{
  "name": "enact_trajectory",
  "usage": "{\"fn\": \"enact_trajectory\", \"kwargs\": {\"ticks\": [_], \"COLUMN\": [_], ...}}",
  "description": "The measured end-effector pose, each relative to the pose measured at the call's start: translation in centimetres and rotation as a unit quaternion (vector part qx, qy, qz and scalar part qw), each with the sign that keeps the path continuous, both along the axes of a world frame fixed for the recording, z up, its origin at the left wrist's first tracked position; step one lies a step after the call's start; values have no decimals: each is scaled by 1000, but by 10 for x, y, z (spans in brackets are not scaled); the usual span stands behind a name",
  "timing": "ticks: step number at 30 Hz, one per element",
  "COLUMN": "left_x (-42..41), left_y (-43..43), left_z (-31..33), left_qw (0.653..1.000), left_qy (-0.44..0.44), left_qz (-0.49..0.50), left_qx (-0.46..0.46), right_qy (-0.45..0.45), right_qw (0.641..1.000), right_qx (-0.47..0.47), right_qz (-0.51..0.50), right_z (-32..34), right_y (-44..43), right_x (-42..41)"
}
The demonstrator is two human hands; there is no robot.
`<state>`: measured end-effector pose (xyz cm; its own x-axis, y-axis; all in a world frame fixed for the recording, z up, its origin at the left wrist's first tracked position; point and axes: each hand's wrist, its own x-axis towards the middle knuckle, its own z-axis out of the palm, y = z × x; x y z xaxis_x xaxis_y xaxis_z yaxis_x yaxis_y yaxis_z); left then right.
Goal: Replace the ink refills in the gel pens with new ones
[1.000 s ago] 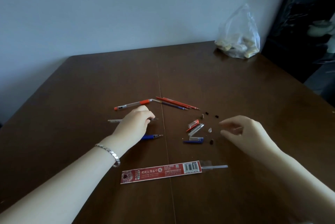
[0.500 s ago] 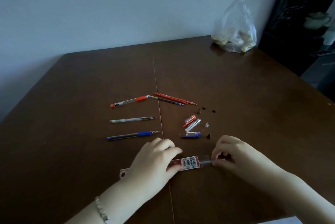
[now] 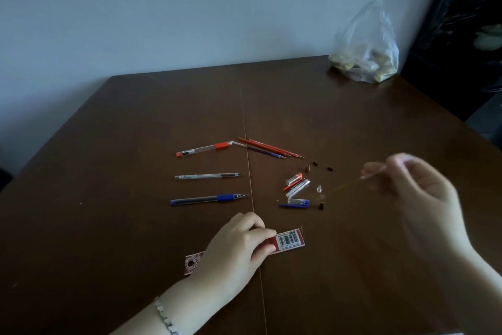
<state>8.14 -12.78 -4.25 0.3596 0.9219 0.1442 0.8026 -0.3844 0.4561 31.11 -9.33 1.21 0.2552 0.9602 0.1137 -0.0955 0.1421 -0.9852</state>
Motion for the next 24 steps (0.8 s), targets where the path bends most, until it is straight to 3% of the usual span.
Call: {"fn": "enact_trajectory", "kwargs": {"ticks": [2,6,9,11,15,22,24], "left_x": [-3,-23,-46,-63,-82,-88,-87], "left_y": [3,33,81,112,151,152,140], "left_z": [6,25,35,35,20,8,14], "left_qw": [1000,993,982,972,951,958,963], "left_qy": [-12,-44,28,95,217,198,156], "left_qz": [11,66,139,195,220,194,199], "left_qx": [0,93,124,90,7,70,93], "right_qy": [-24,-251,-406,-473,-497,-487,-487], "right_qw": [999,963,907,872,855,863,862], "right_qx": [41,65,33,16,20,61,78], "right_qz": [0,76,110,123,144,116,115], "right_z": [14,25,13,2,-7,-7,-4], "right_y": [5,20,35,43,50,53,49], "right_x": [-1,-14,-24,-28,-35,-29,-28]}}
